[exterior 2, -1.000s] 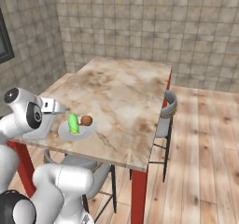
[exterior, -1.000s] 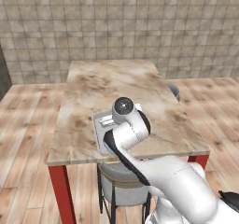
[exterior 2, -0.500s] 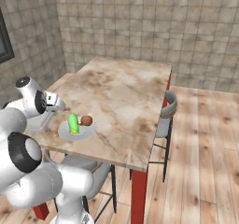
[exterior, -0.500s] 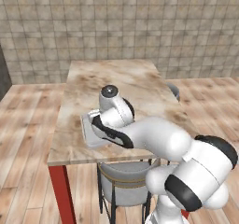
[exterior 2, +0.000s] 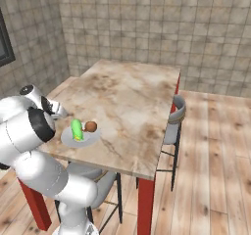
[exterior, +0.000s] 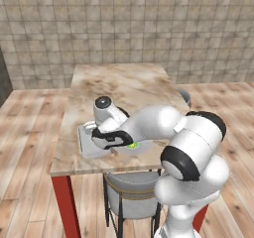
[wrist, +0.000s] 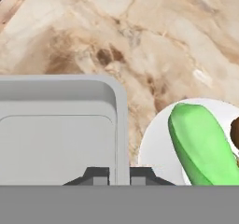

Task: Retrieve the tupperware and aluminum foil from the cabinet and place them on the dining counter near the plate with corn and onion to prepare for storing leftovers.

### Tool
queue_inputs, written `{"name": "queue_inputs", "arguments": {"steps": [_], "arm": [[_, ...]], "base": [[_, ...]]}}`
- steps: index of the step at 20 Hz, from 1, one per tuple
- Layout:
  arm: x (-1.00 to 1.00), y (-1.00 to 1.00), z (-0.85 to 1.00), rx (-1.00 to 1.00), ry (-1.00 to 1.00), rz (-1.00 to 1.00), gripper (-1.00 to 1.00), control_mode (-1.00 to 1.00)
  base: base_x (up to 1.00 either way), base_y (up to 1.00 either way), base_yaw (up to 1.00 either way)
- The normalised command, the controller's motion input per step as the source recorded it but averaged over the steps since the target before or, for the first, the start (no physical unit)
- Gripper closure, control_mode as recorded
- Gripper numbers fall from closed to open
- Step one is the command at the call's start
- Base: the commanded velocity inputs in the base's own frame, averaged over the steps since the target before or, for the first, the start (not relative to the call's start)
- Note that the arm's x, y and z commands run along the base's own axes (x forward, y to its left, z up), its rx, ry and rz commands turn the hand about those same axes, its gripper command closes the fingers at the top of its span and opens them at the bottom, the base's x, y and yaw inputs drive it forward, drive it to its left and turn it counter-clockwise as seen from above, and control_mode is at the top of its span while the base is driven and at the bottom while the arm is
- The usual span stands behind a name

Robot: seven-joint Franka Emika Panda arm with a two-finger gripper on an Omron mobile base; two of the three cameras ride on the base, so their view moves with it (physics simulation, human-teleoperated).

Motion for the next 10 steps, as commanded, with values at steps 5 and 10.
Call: {"name": "queue_inputs", "arguments": {"steps": [5, 10], "arm": [[0.37, 0.23, -0.54, 0.0, 0.0, 0.0, 1.0, -1.0], [0.41, 0.21, -0.49, 0.0, 0.0, 0.0, 1.0, -1.0]], "base": [[0.0, 0.0, 0.0], [0.0, 0.0, 0.0]]}}
